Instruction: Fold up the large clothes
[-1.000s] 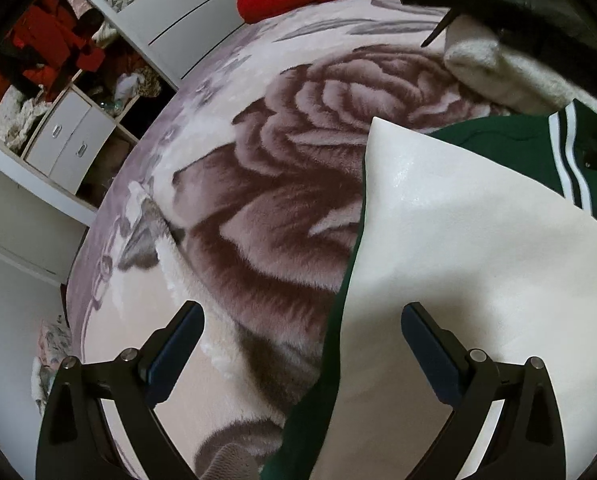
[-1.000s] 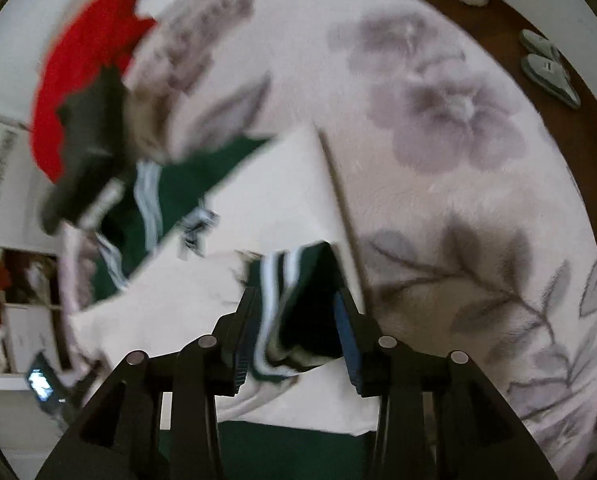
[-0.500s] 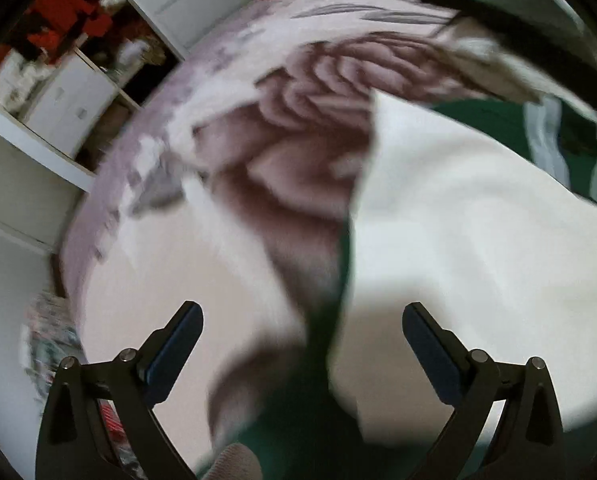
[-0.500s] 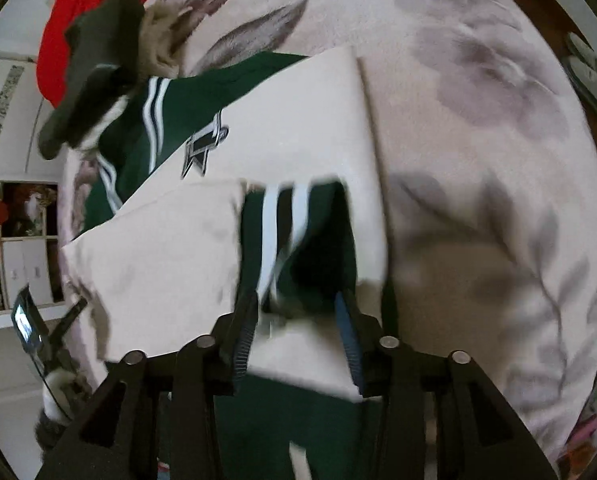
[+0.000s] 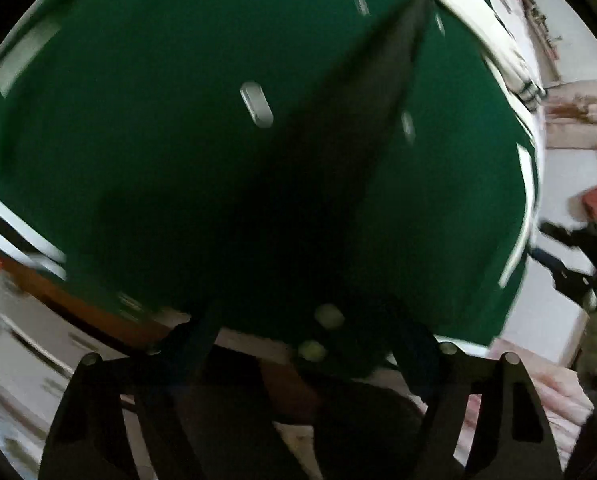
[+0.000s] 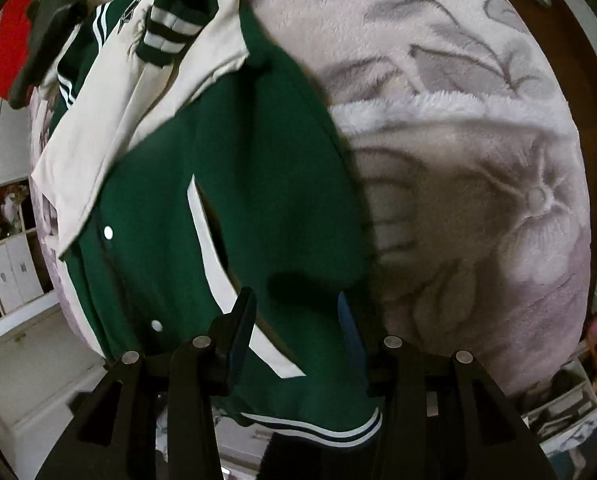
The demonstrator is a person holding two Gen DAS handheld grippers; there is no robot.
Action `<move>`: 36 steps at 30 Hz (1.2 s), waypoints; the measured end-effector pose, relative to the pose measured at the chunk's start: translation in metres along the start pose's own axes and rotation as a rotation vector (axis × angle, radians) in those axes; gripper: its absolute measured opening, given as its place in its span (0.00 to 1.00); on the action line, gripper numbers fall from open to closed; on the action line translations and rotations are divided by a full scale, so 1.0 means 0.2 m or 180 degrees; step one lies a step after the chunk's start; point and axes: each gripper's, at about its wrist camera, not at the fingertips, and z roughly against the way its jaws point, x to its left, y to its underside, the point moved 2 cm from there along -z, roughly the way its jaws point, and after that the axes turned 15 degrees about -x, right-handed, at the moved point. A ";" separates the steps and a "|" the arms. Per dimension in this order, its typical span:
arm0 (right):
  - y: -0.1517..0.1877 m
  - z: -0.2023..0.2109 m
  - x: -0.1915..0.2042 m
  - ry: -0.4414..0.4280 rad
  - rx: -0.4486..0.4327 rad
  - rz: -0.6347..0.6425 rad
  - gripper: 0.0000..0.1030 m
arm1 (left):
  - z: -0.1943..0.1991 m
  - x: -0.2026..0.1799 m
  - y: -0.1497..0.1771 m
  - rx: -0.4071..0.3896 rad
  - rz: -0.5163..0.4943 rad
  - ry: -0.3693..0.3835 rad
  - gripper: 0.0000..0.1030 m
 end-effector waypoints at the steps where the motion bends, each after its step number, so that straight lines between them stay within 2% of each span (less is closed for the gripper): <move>1: 0.01 0.00 0.00 0.0006 0.0010 0.0042 0.44 | -0.04 -0.01 0.05 0.0018 0.0064 0.0019 0.73; 2: 0.02 -0.01 0.00 0.0012 0.0027 0.0094 0.44 | -0.07 -0.04 0.08 -0.0029 0.0119 0.0057 0.69; 3: 0.02 -0.02 0.00 -0.0001 0.0051 0.0156 0.44 | -0.08 -0.05 0.10 -0.0065 0.0129 0.0043 0.59; 4: 0.01 -0.04 0.02 -0.0012 0.0075 0.0225 0.44 | -0.09 -0.07 0.12 -0.0128 0.0119 -0.0087 0.26; 5: 0.00 -0.06 0.04 -0.0006 0.0093 0.0322 0.44 | -0.08 -0.07 0.14 -0.0218 0.0130 -0.0273 0.06; 7: -0.02 -0.07 0.05 -0.0036 0.0109 0.0447 0.44 | 0.00 -0.05 0.16 -0.0466 0.0287 -0.0289 0.05; 11: -0.07 -0.04 0.03 -0.0195 0.0153 0.0562 0.44 | 0.29 -0.02 0.19 -0.1041 0.0587 -0.0346 0.02; 14: -0.09 -0.07 0.04 -0.0266 0.0211 0.0653 0.44 | 0.41 0.00 0.17 -0.1267 0.0706 -0.0396 0.02; 17: -0.11 -0.07 0.01 -0.0333 0.0330 0.0693 0.44 | 0.39 0.05 0.14 -0.1378 0.0729 -0.0548 0.01; 20: -0.11 -0.07 -0.01 -0.0384 0.0412 0.0783 0.44 | 0.36 0.21 0.07 -0.1426 0.0813 -0.0921 0.00; 23: -0.10 -0.09 -0.03 -0.0397 0.0467 0.0802 0.44 | 0.37 0.39 0.06 -0.1481 0.1103 -0.0942 0.00; 25: -0.09 -0.10 -0.06 -0.0405 0.0520 0.0786 0.44 | 0.38 0.40 0.08 -0.1482 0.1205 -0.0809 0.00; 29: -0.06 -0.13 -0.15 -0.0496 0.0651 0.0699 0.44 | 0.33 0.29 0.16 -0.1341 0.1243 -0.0616 0.04; 30: -0.04 -0.15 -0.18 -0.0526 0.0735 0.0633 0.48 | 0.34 0.26 0.17 -0.1311 0.1236 -0.0606 0.05; 31: -0.02 -0.17 -0.20 -0.0578 0.0828 0.0545 0.49 | 0.31 0.22 0.18 -0.1252 0.1230 -0.0631 0.11; 33: 0.06 -0.23 -0.27 -0.0727 0.1043 0.0307 0.50 | 0.25 0.19 0.19 -0.1146 0.1259 -0.0578 0.44; 34: 0.10 -0.26 -0.28 -0.0767 0.1116 0.0243 0.50 | 0.21 0.16 0.20 -0.1101 0.1284 -0.0535 0.74; 35: 0.14 -0.30 -0.29 -0.0864 0.1185 0.0169 0.49 | 0.18 0.14 0.21 -0.1101 0.1299 -0.0528 0.79; 36: 0.19 -0.33 -0.29 -0.1005 0.1218 0.0109 0.30 | 0.17 0.13 0.22 -0.1115 0.1308 -0.0516 0.79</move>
